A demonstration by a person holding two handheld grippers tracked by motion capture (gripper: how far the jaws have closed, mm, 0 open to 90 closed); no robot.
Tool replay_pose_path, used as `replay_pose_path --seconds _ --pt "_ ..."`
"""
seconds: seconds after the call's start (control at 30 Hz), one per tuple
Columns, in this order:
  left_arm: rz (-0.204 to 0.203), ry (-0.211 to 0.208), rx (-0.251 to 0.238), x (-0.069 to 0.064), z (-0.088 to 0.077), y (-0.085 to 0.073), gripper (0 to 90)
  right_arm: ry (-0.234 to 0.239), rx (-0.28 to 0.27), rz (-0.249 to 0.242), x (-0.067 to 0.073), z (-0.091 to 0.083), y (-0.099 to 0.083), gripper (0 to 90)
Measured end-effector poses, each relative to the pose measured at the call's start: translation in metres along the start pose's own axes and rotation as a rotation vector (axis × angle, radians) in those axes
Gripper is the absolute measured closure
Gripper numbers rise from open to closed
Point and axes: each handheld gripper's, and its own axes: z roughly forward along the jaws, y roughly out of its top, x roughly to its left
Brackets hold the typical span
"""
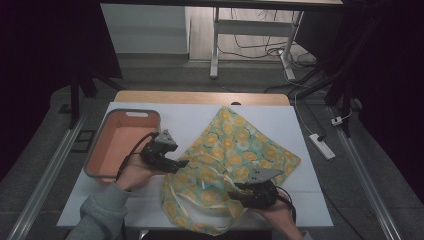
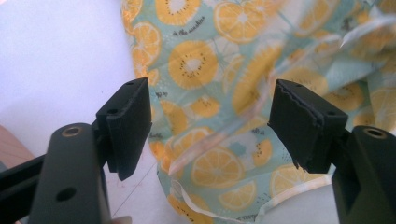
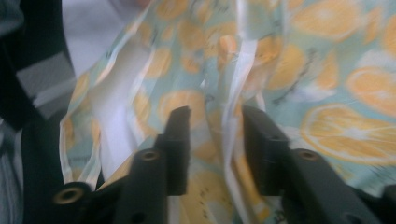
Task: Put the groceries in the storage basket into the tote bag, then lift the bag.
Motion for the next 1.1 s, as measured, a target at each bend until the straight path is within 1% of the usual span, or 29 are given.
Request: replay_pose_path --seconds 0.07,0.1,0.17,0.23,0.3,0.37,0.43,0.47,0.5,0.53,0.57,0.63,0.67,0.73,0.8,0.9,0.93,1.0,1.03,1.1 --pt "0.006 0.007 0.014 0.002 0.001 -0.001 29.4 -0.025 -0.047 0.010 0.000 -0.009 0.001 51.5" --pt "0.001 0.009 0.021 0.002 0.002 -0.001 29.8 -0.046 -0.066 0.009 0.001 -0.013 0.001 48.6" --pt "-0.005 0.019 0.046 0.004 0.005 -0.002 30.9 -0.080 -0.089 0.002 0.002 -0.020 0.001 45.9" --pt "-0.017 0.044 0.079 0.006 0.009 -0.002 31.8 -0.090 -0.106 0.004 0.002 -0.027 0.000 45.2" --pt "-0.020 0.080 0.124 0.005 0.015 -0.002 34.1 -0.102 -0.121 0.010 0.003 -0.033 -0.001 45.2" --pt "-0.011 0.117 0.172 0.005 0.023 -0.003 37.9 -0.096 -0.135 0.012 0.003 -0.037 -0.002 45.3" --pt "-0.019 0.136 0.222 0.006 0.031 -0.004 45.7 -0.094 -0.141 0.010 0.006 -0.041 -0.003 45.3" --pt "-0.028 0.135 0.243 0.007 0.034 -0.005 50.7 -0.094 -0.140 0.005 0.007 -0.042 -0.004 45.2" --pt "-0.030 0.123 0.266 0.007 0.037 -0.006 55.4 -0.094 -0.141 0.002 0.008 -0.043 -0.004 45.3" --pt "-0.027 0.116 0.287 0.006 0.039 -0.007 64.7 -0.094 -0.145 0.002 0.010 -0.044 -0.005 45.2" --pt "-0.019 0.127 0.304 0.006 0.039 -0.007 73.9 -0.094 -0.145 0.003 0.012 -0.044 -0.005 45.2" --pt "-0.026 0.124 0.305 0.006 0.038 -0.007 85.8 -0.098 -0.143 0.001 0.015 -0.046 -0.006 44.9" --pt "-0.028 0.110 0.306 0.005 0.038 -0.007 86.9 -0.102 -0.135 0.004 0.018 -0.046 -0.007 44.6" --pt "-0.024 0.084 0.309 0.005 0.036 -0.007 87.5 -0.107 -0.101 -0.001 0.023 -0.045 -0.009 44.1" --pt "-0.030 0.057 0.298 0.005 0.034 -0.007 87.5 -0.123 -0.045 -0.003 0.029 -0.042 -0.012 43.2" --pt "-0.028 0.047 0.289 0.005 0.033 -0.007 87.7 -0.154 0.012 -0.005 0.036 -0.039 -0.020 40.7" --pt "-0.027 0.041 0.288 0.005 0.032 -0.007 87.7 -0.152 0.018 0.003 0.037 -0.039 -0.022 39.6" --pt "-0.024 0.027 0.284 0.005 0.031 -0.007 87.6 -0.121 0.022 0.037 0.038 -0.037 -0.026 36.3" --pt "-0.025 0.024 0.281 0.005 0.031 -0.008 87.6 -0.115 0.028 0.038 0.040 -0.035 -0.028 34.0" --pt "-0.026 0.020 0.277 0.005 0.030 -0.008 87.6 -0.120 0.052 0.007 0.046 -0.026 -0.029 28.6"
